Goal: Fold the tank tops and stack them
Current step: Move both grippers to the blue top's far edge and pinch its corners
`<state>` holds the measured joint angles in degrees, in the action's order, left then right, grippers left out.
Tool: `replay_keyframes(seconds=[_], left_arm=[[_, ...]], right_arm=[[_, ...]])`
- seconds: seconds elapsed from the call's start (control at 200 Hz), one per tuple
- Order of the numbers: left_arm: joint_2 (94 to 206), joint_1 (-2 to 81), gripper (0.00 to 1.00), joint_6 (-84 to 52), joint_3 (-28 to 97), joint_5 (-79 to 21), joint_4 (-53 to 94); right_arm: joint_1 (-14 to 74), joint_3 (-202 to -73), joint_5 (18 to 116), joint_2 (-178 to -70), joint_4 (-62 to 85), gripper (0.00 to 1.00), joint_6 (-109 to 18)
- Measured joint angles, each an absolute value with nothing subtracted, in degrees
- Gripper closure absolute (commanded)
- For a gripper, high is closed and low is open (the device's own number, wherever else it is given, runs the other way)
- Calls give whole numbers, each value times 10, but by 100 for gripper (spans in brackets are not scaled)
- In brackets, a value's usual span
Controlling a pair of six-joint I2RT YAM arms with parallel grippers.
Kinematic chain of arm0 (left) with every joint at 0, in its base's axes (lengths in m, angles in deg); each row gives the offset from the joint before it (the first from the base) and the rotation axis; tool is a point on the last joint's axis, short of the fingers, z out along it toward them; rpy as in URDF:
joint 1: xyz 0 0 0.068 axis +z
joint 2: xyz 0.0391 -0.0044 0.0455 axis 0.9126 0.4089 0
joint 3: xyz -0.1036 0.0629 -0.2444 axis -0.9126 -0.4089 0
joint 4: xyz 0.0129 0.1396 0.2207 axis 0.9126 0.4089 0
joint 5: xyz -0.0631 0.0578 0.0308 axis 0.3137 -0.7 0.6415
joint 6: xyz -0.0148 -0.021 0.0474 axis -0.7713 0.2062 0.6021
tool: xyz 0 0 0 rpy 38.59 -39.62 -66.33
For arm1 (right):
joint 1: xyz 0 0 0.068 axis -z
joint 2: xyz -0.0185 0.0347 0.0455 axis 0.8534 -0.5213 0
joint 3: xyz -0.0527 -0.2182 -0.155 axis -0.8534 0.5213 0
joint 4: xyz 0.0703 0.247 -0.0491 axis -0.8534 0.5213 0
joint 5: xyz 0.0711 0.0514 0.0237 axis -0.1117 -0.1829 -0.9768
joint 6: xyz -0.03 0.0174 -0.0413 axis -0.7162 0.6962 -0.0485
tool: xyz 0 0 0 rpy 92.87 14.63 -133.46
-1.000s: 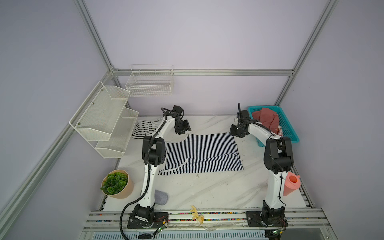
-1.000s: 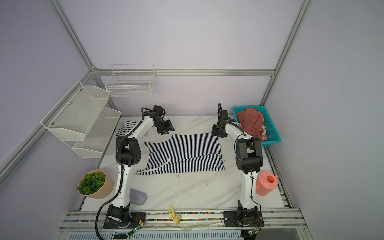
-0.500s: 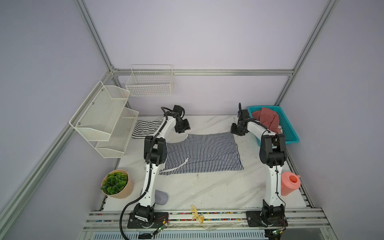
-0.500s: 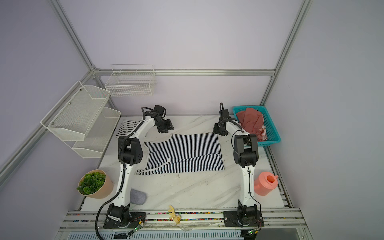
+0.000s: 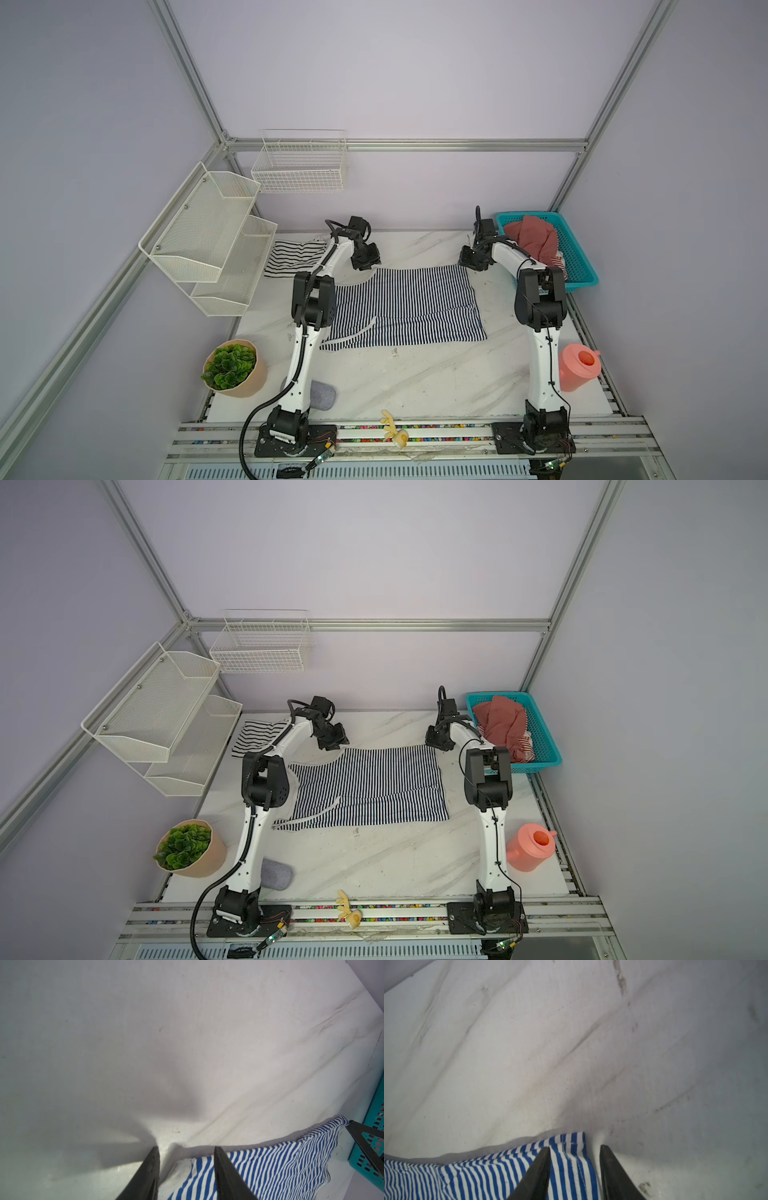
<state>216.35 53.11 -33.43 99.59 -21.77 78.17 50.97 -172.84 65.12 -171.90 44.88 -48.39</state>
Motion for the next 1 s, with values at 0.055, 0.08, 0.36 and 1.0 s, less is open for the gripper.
replay_keyframes(seconds=[0.055, 0.08, 0.36, 1.0], left_arm=[[2163, 531, 63, -334, 996, -218, 781], [2163, 531, 64, -334, 996, -218, 781], [2163, 531, 71, -334, 996, -218, 782], [2163, 529, 77, -314, 996, -226, 813]], right_arm=[[510, -1730, 651, -1723, 448, 64, -484], [510, -1731, 651, -1724, 448, 66, -483], [512, -1743, 643, -1733, 450, 70, -483], [512, -1744, 640, -1735, 449, 76, -485]])
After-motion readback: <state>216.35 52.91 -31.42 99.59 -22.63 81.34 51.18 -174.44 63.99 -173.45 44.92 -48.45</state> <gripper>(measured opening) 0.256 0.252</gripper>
